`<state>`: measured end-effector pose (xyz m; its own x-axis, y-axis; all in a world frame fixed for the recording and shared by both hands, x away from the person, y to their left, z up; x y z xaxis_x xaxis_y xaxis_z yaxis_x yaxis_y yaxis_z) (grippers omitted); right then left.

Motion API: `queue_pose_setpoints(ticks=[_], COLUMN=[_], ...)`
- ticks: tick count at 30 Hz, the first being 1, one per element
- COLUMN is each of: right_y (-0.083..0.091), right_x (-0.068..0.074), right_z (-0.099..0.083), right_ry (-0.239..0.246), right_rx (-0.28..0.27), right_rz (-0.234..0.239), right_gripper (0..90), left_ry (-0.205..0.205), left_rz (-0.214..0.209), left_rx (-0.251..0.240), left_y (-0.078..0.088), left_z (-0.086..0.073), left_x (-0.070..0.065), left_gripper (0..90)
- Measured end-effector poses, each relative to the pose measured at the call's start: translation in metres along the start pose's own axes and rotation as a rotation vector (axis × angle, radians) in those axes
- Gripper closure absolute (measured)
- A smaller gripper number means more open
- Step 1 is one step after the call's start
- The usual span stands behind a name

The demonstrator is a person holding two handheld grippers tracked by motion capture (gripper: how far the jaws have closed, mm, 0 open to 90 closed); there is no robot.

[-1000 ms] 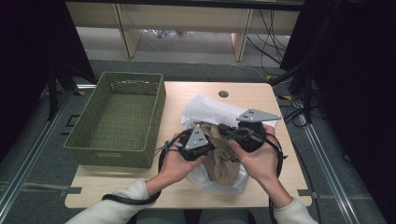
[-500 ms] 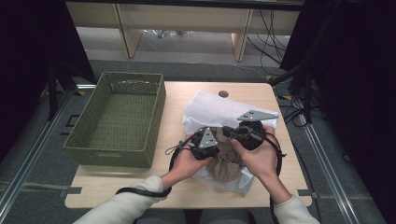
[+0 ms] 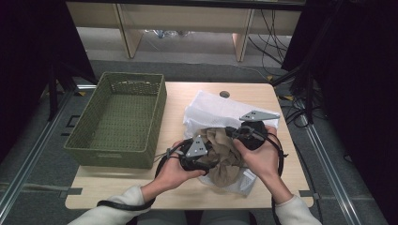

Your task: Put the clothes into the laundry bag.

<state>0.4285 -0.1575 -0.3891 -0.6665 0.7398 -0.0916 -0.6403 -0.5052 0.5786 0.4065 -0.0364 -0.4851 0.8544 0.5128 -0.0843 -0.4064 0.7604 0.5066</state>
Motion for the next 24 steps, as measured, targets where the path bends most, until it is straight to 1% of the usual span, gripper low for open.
queue_pose_setpoints(ticks=[1,2,3,4,5,6,7,8,9,10,11,12,14,15,17,18,19,20,21,22,23,24], right_y=[0.001,0.001,0.001,0.001,0.001,0.002,0.001,0.001,0.000,0.001,0.001,0.001,0.000,-0.001,-0.001,-0.001,-0.001,-0.001,-0.001,-0.001,-0.001,-0.001], right_x=[0.000,0.000,-0.001,0.000,0.000,0.001,0.003,0.003,0.003,0.003,0.004,0.003,0.005,0.005,0.005,0.005,0.006,0.006,0.006,0.006,0.005,0.006], right_z=[0.000,0.000,0.001,0.002,0.002,0.002,0.003,0.003,0.003,0.003,0.003,0.002,0.002,0.002,0.002,0.002,0.002,0.002,0.002,0.002,0.002,0.002], right_ry=[0.002,-0.004,0.008,0.014,0.012,0.004,-0.007,-0.008,0.007,0.008,0.005,0.018,0.001,0.004,0.004,0.014,0.001,0.001,0.002,-0.002,0.016,0.018], right_rx=[0.000,-0.001,-0.001,-0.007,-0.005,-0.004,-0.010,-0.009,-0.014,-0.008,-0.004,-0.005,0.000,-0.009,-0.006,0.000,-0.002,-0.003,-0.010,-0.007,0.000,0.000], right_rz=[-0.003,0.003,-0.009,-0.004,-0.005,-0.006,-0.004,-0.007,0.004,-0.001,-0.003,-0.002,0.002,0.003,0.008,0.001,0.010,0.011,0.012,0.015,0.009,0.010], right_gripper=[89.9,89.8,89.9,89.9,89.8,89.9,89.8,89.8,89.9,89.9,89.9,89.8,89.8,89.9,89.8,89.9,89.9,89.9,89.9,89.9,89.9,89.9], left_ry=[-0.010,0.008,-0.005,0.007,0.007,0.003,-0.001,-0.006,-0.011,-0.020,-0.027,-0.038,-0.057,-0.067,-0.087,-0.109,-0.136,-0.140,-0.173,-0.185,-0.194,-0.193], left_rz=[-0.005,-0.016,-0.028,-0.046,-0.054,-0.067,-0.070,-0.072,-0.083,-0.087,-0.088,-0.089,-0.082,-0.074,-0.066,-0.052,-0.033,-0.042,-0.028,-0.016,0.009,0.017], left_rx=[-0.005,-0.004,0.005,0.002,0.014,0.023,0.027,0.037,0.044,0.062,0.064,0.069,0.091,0.100,0.122,0.136,0.145,0.162,0.182,0.184,0.179,0.179], left_y=[0.003,0.006,0.008,0.008,0.009,0.008,0.006,0.003,0.000,-0.002,-0.006,-0.009,-0.017,-0.021,-0.028,-0.031,-0.033,-0.036,-0.038,-0.040,-0.041,-0.042], left_z=[-0.002,-0.004,-0.007,-0.011,-0.015,-0.019,-0.023,-0.027,-0.030,-0.032,-0.034,-0.035,-0.039,-0.041,-0.045,-0.047,-0.048,-0.051,-0.052,-0.053,-0.052,-0.052], left_x=[-0.002,-0.007,-0.010,-0.015,-0.019,-0.023,-0.027,-0.030,-0.034,-0.036,-0.039,-0.041,-0.044,-0.044,-0.045,-0.044,-0.042,-0.043,-0.042,-0.041,-0.038,-0.037], left_gripper=[35.7,35.9,35.9,35.9,35.9,35.4,34.9,33.7,33.1,32.4,31.5,30.5,28.1,26.7,24.8,24.7,24.7,25.3,27.9,30.4,33.4,36.9])
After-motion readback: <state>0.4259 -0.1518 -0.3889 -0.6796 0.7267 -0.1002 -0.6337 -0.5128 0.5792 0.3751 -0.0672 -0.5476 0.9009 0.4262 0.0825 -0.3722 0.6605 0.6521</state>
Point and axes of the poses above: each handheld gripper's, and its own axes: y roughly backward along the jaws, z roughly out of its top, x roughly to its left, the point moved 7 cm from there along -y, roughly forward along the jaws, and after that the axes turned 10 degrees about y, right-handed, at the moved point
